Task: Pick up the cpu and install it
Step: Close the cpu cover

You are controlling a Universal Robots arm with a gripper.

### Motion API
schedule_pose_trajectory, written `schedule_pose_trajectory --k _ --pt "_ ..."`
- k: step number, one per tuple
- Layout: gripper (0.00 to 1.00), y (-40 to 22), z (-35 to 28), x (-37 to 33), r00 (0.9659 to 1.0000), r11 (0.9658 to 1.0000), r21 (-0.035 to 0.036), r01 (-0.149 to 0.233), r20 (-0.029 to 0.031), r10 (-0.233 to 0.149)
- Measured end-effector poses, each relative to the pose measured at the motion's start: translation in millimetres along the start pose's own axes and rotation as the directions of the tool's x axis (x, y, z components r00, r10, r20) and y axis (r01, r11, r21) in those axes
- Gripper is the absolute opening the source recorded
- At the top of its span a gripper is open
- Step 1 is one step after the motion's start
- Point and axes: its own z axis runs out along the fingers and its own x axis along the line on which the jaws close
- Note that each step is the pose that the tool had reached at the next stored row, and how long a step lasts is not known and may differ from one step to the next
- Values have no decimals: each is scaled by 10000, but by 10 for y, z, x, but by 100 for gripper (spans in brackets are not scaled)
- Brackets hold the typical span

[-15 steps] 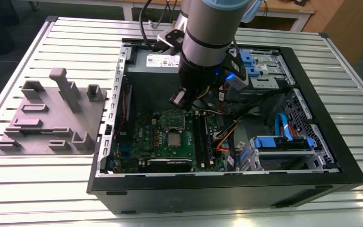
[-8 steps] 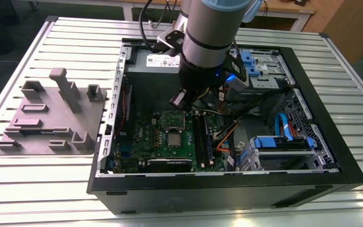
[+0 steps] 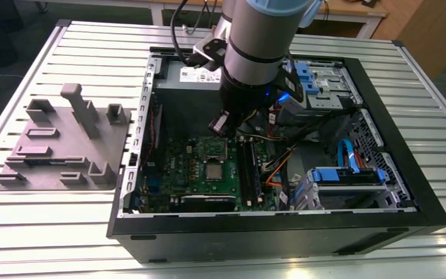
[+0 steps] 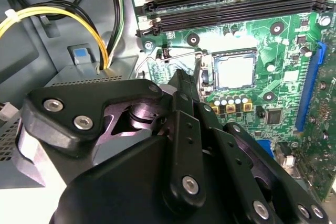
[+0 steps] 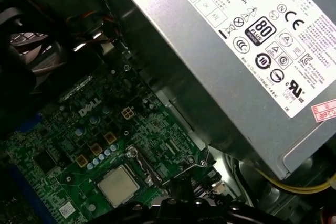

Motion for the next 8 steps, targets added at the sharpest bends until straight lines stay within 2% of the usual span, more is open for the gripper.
schedule_pose_trajectory --k 8 --pt "10 -25 -4 31 10000 10000 0 1 -1 -1"
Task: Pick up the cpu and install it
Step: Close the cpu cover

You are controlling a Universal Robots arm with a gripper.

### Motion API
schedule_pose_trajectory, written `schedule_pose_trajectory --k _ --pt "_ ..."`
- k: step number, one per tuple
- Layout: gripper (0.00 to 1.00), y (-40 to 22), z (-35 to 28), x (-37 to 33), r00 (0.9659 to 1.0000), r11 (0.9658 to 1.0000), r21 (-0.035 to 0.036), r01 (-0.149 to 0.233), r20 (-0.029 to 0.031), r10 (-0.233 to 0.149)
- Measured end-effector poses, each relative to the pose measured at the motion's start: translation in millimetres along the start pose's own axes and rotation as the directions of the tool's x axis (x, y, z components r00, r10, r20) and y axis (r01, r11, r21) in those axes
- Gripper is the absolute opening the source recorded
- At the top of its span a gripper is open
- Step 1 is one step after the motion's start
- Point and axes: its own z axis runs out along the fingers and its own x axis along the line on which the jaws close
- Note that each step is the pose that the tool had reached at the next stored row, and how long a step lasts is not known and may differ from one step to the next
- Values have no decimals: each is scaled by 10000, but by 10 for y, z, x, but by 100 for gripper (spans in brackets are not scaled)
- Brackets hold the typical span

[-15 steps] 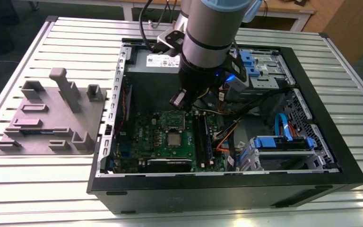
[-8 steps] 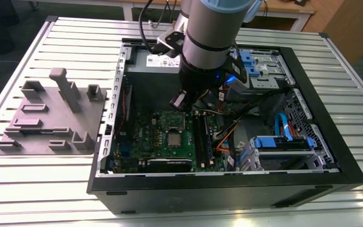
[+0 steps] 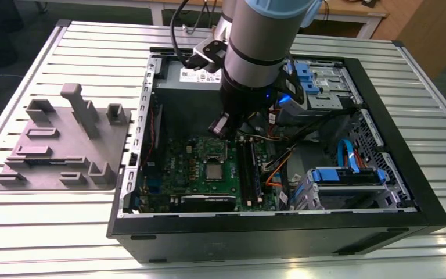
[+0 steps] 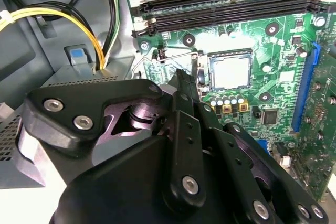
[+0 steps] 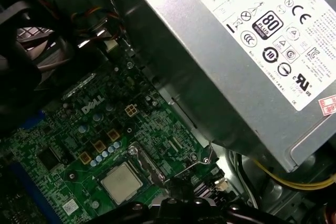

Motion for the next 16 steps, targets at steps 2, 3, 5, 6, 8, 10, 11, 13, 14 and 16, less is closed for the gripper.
schedule_pose_trajectory --k 2,3,5,6,8,10,11,13,14,16 --pt "10 -2 0 2 10000 10000 0 1 0 -1" --pt "10 -3 0 3 10000 10000 0 1 0 -1" --pt "10 -4 0 4 10000 10000 0 1 0 -1" --pt "10 -5 -1 5 10000 10000 0 1 0 -1" --pt "10 -9 -1 10 10000 10000 0 2 0 -2" --pt "10 -14 -2 16 10000 10000 0 1 0 -1" --pt "10 -17 -2 19 10000 10000 0 2 0 -2" --pt "10 -21 -3 25 10000 10000 0 1 0 -1" --pt "10 -23 -3 27 10000 10000 0 1 0 -1" --pt "10 -26 -4 31 10000 10000 0 1 0 -1"
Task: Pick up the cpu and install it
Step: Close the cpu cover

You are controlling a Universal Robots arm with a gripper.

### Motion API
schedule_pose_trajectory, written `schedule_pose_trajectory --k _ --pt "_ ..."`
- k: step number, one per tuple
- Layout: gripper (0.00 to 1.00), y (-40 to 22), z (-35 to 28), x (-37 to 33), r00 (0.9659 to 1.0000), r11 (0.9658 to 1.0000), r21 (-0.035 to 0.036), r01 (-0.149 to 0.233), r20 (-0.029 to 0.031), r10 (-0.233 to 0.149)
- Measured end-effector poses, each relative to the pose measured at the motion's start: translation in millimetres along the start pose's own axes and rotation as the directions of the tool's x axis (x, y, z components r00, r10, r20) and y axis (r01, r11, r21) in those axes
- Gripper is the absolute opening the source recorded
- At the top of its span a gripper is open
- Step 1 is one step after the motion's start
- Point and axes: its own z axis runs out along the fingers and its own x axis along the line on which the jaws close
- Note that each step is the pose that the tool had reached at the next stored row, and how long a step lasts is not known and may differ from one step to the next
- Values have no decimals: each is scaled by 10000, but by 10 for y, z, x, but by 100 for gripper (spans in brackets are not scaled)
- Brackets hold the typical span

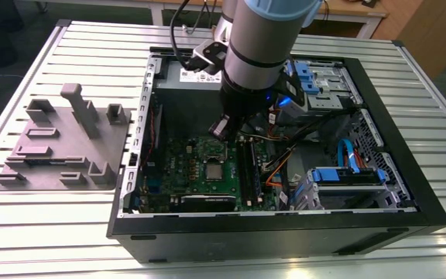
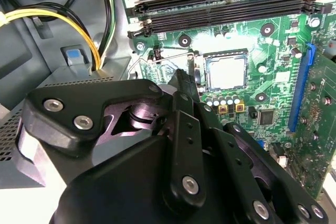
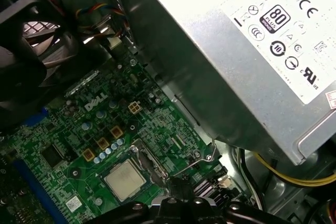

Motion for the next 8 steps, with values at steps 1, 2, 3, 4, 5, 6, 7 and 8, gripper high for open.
schedule_pose_trajectory --k 1,2,3,4,5,6,7,8 --pt "10 -2 0 2 10000 10000 0 0 0 0" --pt "10 -3 -1 4 10000 10000 0 0 0 0" --pt "10 -5 0 6 10000 10000 0 0 1 0" --pt "10 -6 -1 8 10000 10000 0 0 0 0" --pt "10 -8 -1 9 10000 10000 0 0 -1 0" --pt "10 -11 -1 13 10000 10000 0 0 0 0" --pt "10 -12 -2 15 10000 10000 0 0 0 0" --pt "10 -15 -2 18 10000 10000 0 0 0 0"
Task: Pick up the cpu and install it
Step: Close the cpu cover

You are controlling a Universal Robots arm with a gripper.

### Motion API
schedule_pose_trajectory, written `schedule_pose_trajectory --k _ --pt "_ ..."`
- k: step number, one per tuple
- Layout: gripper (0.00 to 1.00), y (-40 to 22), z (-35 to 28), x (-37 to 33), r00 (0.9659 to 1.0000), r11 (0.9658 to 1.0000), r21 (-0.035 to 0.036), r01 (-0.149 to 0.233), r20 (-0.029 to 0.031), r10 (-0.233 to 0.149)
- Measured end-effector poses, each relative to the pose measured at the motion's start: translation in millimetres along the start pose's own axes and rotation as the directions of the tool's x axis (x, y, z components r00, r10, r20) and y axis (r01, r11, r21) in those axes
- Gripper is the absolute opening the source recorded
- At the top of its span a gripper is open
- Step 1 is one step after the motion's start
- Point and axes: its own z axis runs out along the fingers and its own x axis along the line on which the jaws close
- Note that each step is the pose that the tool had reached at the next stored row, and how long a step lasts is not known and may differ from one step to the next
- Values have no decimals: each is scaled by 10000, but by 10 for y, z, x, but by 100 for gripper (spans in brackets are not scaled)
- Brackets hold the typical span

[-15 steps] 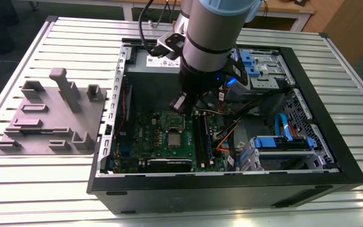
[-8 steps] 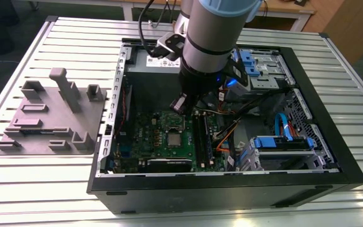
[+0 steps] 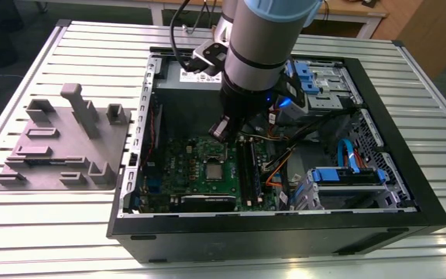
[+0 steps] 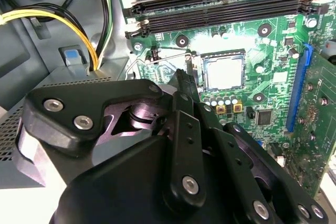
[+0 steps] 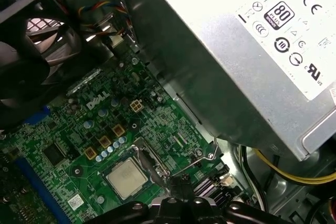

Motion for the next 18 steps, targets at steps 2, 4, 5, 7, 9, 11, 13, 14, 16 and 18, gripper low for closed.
schedule_pose_trajectory --k 2,4,5,7,9,11,13,14,16,18 --pt "10 -2 0 3 10000 10000 0 0 0 0" --pt "10 -4 -1 5 10000 10000 0 0 0 0" --pt "10 -13 -2 16 10000 10000 0 0 -1 0" --pt "10 -14 -2 17 10000 10000 1 1 -1 -1" --pt "10 -17 -2 21 10000 10000 0 1 0 -1" --pt "10 -21 -3 25 10000 10000 0 1 0 -1" --pt "10 -24 -4 30 10000 10000 0 0 0 0" --pt "10 -26 -4 32 10000 10000 0 0 0 0" --pt "10 -30 -5 36 10000 10000 0 0 -1 0" --pt "10 -33 -5 39 10000 10000 1 0 -1 0"
